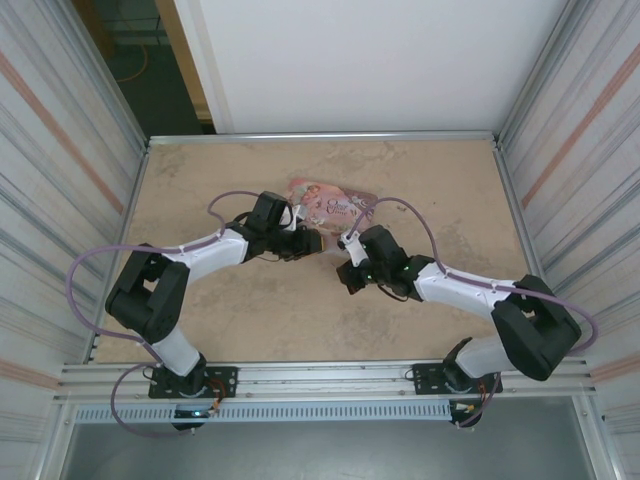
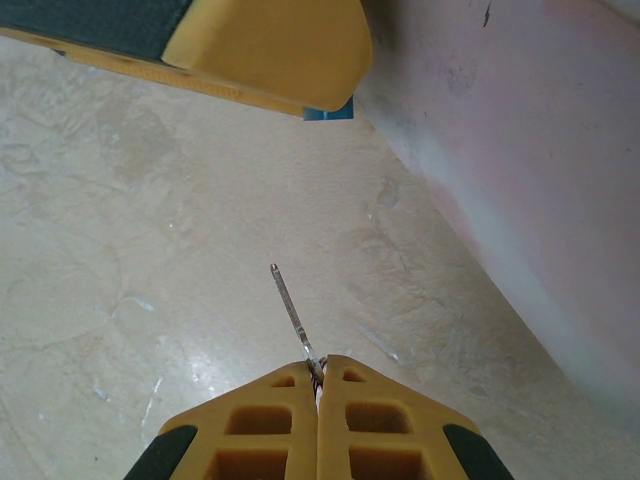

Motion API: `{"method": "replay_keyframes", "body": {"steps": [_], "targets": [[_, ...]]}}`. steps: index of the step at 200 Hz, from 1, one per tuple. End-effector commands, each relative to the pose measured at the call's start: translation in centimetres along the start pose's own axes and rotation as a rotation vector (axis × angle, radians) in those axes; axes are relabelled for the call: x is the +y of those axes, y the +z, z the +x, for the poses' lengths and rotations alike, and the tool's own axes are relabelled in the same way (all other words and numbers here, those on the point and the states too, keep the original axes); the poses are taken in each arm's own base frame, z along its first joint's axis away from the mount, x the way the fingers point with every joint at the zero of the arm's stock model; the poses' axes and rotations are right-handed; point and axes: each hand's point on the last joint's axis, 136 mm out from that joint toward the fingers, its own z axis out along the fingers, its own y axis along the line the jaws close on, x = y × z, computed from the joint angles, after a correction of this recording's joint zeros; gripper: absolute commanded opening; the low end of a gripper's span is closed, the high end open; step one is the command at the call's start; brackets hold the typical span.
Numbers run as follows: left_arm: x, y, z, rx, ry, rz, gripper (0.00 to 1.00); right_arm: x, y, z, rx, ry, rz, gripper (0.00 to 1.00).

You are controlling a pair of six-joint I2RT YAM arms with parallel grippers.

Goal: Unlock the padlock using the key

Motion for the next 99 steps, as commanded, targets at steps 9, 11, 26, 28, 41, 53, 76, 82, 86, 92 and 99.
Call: {"method": "replay_keyframes", "body": {"steps": [9,11,26,28,41,53,76,82,86,92,99], "targets": [[-3.3,-1.1,-0.7,-0.013,0.023,0.08,0.13,-0.1,0.7,-1.2,-0.035,-0.017,0.011,0.0],[-3.2,-1.1,-0.6,-0.012,0.023,0.08,0.13,-0.1,0.8,-1.2,-0.034,-0.016,0.011,0.0],[-3.2,-1.2,-0.6,-0.011,0.026,0.079,0.13,-0.2,1.0,-1.4,-0.037,-0.015,0.014,0.0],[-3.2,-1.2,-0.6,-0.01,0.026,0.078,0.13,-0.2,1.1,-1.4,-0.037,-0.015,0.014,0.0],[-3.2,-1.2,-0.6,-0.01,0.027,0.078,0.13,-0.3,1.3,-1.6,-0.038,-0.013,0.018,0.0],[-3.3,-1.2,-0.6,-0.009,0.028,0.08,0.12,-0.3,1.4,-1.7,-0.036,-0.013,0.021,0.0],[-3.3,-1.2,-0.6,-0.011,0.032,0.08,0.12,-0.3,1.7,-1.9,-0.038,-0.009,0.018,0.0],[-3.3,-1.2,-0.6,-0.009,0.033,0.081,0.12,-0.3,1.8,-2.0,-0.041,-0.006,0.018,0.0],[-3.3,-1.2,-0.6,-0.009,0.034,0.082,0.12,-0.3,1.8,-2.0,-0.041,-0.005,0.018,0.0],[-3.3,-1.2,-0.6,-0.009,0.035,0.081,0.12,-0.3,1.8,-2.2,-0.044,-0.004,0.02,0.0],[-3.3,-1.2,-0.6,-0.008,0.035,0.081,0.12,-0.4,1.9,-2.2,-0.042,-0.002,0.02,0.0]]}}
